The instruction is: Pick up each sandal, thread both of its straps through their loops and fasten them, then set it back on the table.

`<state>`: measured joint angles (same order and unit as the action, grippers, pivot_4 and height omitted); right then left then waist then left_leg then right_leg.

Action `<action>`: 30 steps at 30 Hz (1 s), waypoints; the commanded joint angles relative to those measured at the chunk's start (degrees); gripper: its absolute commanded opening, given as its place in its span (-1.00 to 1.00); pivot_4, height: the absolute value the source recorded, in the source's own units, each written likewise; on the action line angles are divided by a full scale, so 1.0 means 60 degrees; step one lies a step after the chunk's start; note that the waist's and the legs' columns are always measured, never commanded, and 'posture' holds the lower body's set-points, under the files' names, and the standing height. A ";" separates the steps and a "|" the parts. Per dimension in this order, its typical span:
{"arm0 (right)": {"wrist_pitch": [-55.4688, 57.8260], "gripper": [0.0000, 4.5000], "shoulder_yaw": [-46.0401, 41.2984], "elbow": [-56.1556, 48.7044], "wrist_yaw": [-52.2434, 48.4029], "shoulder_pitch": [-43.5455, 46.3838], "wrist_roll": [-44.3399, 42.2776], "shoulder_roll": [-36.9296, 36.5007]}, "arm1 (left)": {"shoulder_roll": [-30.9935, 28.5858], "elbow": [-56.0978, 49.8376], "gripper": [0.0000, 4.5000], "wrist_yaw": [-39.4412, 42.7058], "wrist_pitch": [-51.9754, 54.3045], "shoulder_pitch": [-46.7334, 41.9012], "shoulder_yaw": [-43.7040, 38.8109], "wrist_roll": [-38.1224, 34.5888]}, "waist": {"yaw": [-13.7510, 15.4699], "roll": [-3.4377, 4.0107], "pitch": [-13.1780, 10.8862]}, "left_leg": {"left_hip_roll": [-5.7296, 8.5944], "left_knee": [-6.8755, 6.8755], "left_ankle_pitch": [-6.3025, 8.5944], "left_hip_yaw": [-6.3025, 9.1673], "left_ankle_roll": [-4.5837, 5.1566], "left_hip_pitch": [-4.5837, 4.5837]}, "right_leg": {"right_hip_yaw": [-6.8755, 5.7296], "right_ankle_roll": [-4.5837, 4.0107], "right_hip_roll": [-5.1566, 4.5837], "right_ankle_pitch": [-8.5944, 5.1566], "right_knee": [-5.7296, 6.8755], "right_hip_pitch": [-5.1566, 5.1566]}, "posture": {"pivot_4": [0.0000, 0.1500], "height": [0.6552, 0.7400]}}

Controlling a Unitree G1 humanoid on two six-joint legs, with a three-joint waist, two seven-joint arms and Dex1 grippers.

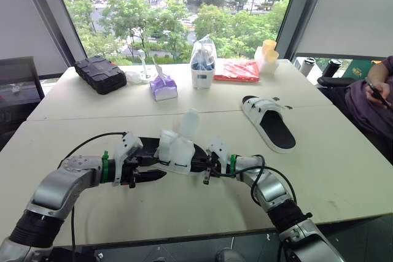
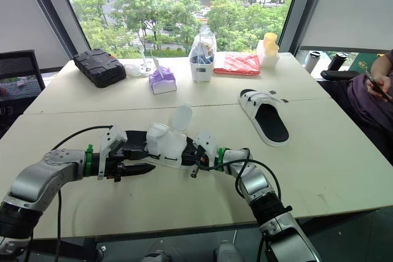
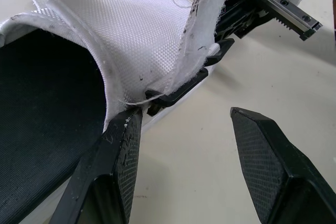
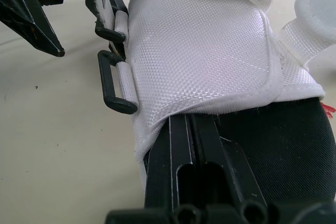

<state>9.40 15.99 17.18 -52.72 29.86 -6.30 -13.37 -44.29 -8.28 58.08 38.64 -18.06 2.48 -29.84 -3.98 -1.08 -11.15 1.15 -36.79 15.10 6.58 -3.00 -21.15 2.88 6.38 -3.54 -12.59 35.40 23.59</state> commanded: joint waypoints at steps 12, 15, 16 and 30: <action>0.0126 -1.00 0.0343 0.0093 -0.0072 -0.0145 0.0171 0.0172 | 0.0126 -0.0011 -0.98 0.0048 0.0142 -0.0111 -0.0038 0.0022 | -0.0002 0.0000 0.0000 | 0.0000 0.0000 0.0000 -0.0001 -0.0001 -0.0005 | 0.0000 -0.0001 0.0000 0.0000 -0.0011 0.0000 | 1.00 1.00; 0.0120 -1.00 0.0334 0.0084 -0.0073 -0.0158 0.0189 0.0177 | 0.0073 -0.0125 -0.98 0.0185 0.0299 -0.0038 -0.0100 -0.0113 | -0.0002 0.0000 0.0000 | 0.0000 0.0000 0.0000 0.0001 0.0000 -0.0004 | 0.0000 0.0001 0.0000 -0.0001 -0.0010 0.0000 | 1.00 1.00; 0.0117 -1.00 0.0332 0.0084 -0.0070 -0.0160 0.0195 0.0177 | 0.0056 -0.0152 -0.98 0.0211 0.0333 -0.0012 -0.0113 -0.0131 | -0.0002 0.0000 0.0000 | 0.0000 0.0000 0.0000 0.0000 -0.0001 -0.0004 | 0.0000 0.0003 0.0000 -0.0002 -0.0010 0.0000 | 1.00 1.00; 0.0011 -1.00 0.0326 0.0225 -0.0124 -0.0125 0.0256 0.0182 | -0.1963 -0.0545 -0.98 0.2201 0.0628 0.1511 -0.0241 -0.0428 | -0.0028 -0.0001 0.0000 | -0.0011 0.0093 -0.0001 -0.0009 -0.0001 0.0020 | 0.0004 -0.0040 0.0007 -0.0024 -0.0011 0.0033 | 1.00 1.00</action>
<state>8.95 16.05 17.14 -53.19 29.77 -5.84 -12.63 -54.65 -10.85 69.64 42.97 -9.36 2.74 -31.78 -4.15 -1.09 -11.15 1.07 -36.20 15.10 6.52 -3.01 -21.03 2.91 6.11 -3.49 -12.73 35.33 23.82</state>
